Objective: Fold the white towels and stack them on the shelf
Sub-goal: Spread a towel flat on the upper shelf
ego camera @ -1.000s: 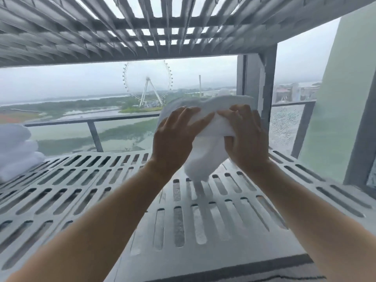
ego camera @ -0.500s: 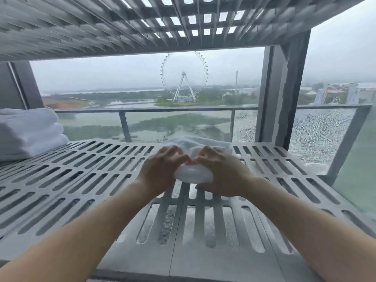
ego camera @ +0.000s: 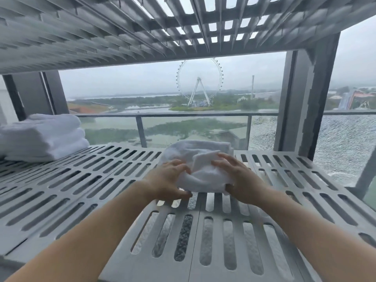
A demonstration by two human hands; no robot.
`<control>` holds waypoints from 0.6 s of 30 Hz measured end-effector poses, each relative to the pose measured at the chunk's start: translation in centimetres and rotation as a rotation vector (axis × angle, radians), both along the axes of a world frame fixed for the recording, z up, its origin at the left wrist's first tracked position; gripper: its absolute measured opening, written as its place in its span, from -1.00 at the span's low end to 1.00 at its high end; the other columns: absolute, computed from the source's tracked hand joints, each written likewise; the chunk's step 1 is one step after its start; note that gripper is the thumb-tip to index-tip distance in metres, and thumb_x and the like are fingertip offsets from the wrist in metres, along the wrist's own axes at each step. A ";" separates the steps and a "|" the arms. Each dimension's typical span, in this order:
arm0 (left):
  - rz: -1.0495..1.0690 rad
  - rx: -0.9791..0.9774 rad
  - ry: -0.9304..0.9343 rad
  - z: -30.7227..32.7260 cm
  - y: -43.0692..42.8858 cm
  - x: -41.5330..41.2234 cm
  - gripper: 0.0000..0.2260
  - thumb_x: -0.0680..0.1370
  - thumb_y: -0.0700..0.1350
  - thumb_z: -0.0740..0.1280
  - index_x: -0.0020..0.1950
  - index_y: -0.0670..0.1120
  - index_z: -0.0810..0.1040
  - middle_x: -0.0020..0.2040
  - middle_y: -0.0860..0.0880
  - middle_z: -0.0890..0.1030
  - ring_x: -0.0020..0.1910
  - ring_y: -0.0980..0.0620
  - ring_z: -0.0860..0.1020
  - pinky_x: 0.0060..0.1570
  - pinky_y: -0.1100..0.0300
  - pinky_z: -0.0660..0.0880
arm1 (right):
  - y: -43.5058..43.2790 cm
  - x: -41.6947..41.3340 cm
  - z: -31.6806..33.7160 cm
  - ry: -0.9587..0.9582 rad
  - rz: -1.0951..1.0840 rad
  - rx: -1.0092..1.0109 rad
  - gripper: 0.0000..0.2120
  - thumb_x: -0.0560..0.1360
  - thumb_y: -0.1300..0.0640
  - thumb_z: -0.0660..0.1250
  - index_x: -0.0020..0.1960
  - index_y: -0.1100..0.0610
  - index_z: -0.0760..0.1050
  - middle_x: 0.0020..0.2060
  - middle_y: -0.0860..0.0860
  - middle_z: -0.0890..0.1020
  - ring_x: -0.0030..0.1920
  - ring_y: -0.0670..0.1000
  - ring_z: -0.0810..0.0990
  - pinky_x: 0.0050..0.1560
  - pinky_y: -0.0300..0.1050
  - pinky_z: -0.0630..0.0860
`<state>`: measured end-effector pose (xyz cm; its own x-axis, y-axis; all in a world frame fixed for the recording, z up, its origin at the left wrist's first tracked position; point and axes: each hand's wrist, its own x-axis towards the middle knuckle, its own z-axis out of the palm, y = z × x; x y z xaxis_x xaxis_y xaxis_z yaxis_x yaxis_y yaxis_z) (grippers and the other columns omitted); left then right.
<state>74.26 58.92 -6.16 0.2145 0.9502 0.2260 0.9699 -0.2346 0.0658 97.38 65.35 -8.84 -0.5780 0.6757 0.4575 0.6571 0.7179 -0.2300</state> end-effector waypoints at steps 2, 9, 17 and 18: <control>-0.001 0.095 -0.042 0.3 0.2 1.2 -0.49 0.34 0.27 0.36 0.21 0.08 0.41 0.32 0.07 0.38 0.23 0.06 0.37 0.21 0.10 0.36 | 0.0 -0.1 -0.3 0.089 0.021 0.043 -0.32 0.33 0.28 0.36 0.41 0.08 0.27 0.42 0.04 0.25 0.32 0.13 0.36 0.20 -0.07 0.39; 0.016 0.146 0.045 -0.4 2.6 4.5 -0.35 0.41 0.28 0.30 0.43 0.15 0.21 0.39 0.03 0.32 0.33 -0.02 0.33 0.26 -0.04 0.34 | -0.3 0.8 0.0 0.272 0.040 0.175 -0.37 0.22 0.20 0.44 0.27 0.14 0.37 0.22 0.05 0.47 0.08 0.12 0.52 -0.09 -0.10 0.46; 0.164 0.246 0.003 0.2 2.8 5.9 -0.67 0.48 0.06 0.23 0.23 0.05 0.41 0.21 -0.06 0.45 0.08 -0.16 0.51 -0.03 0.03 0.47 | -0.3 1.5 0.3 0.372 0.054 0.134 -0.38 0.29 0.11 0.51 0.28 0.14 0.35 0.18 0.04 0.45 0.08 0.03 0.50 0.02 -0.02 0.54; 0.195 0.288 -0.014 0.5 2.7 6.0 -0.68 0.48 0.04 0.22 0.22 0.02 0.40 0.17 -0.07 0.46 0.03 -0.18 0.52 -0.10 0.05 0.44 | -0.5 1.5 0.4 0.388 0.047 0.129 -0.37 0.30 0.10 0.50 0.29 0.14 0.33 0.19 0.04 0.44 0.08 0.03 0.50 0.03 0.01 0.55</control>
